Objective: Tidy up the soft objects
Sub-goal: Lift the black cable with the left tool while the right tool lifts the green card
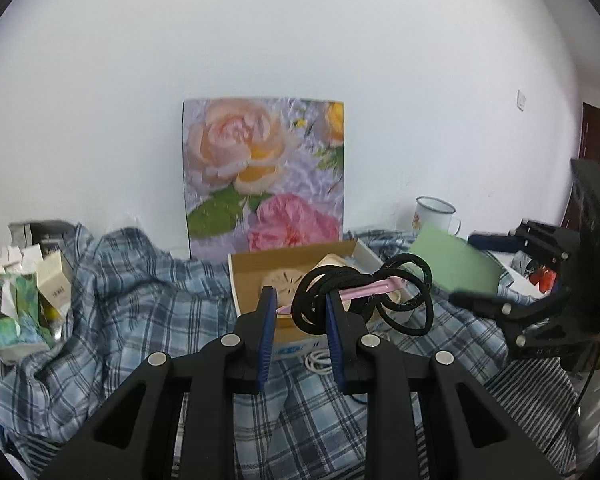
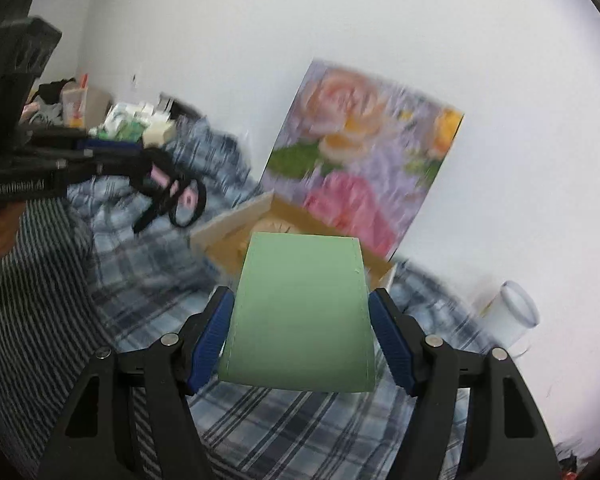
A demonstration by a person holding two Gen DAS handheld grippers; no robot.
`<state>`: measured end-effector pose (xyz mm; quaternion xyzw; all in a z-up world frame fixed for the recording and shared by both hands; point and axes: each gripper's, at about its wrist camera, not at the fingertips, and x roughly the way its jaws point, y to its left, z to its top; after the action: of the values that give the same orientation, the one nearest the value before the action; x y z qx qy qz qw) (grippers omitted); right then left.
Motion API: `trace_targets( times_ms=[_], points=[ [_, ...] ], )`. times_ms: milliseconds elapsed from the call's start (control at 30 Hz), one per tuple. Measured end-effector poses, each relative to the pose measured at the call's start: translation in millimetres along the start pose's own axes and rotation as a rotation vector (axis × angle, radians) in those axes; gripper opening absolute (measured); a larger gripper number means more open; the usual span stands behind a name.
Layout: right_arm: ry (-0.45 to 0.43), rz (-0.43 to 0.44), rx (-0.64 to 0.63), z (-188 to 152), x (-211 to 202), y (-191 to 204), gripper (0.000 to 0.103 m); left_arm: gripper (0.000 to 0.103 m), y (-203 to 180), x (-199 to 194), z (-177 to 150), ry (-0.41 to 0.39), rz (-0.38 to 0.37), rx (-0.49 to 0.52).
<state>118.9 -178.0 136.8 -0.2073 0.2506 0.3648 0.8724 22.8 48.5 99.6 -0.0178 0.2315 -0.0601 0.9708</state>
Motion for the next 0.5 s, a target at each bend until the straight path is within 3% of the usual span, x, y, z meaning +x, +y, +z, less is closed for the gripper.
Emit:
trace_targets(
  times_ms=[233,500],
  points=[
    [-0.166,-0.030,0.054,31.5,-35.7,-7.3,0.068,0.025,-8.1,-21.3,18.4,-0.061,-0.016,0.019],
    [-0.231,-0.034,0.042,56.4,-55.0,-6.0,0.068,0.025,-19.2,-49.1,45.1,-0.144,-0.028,0.047]
  ],
)
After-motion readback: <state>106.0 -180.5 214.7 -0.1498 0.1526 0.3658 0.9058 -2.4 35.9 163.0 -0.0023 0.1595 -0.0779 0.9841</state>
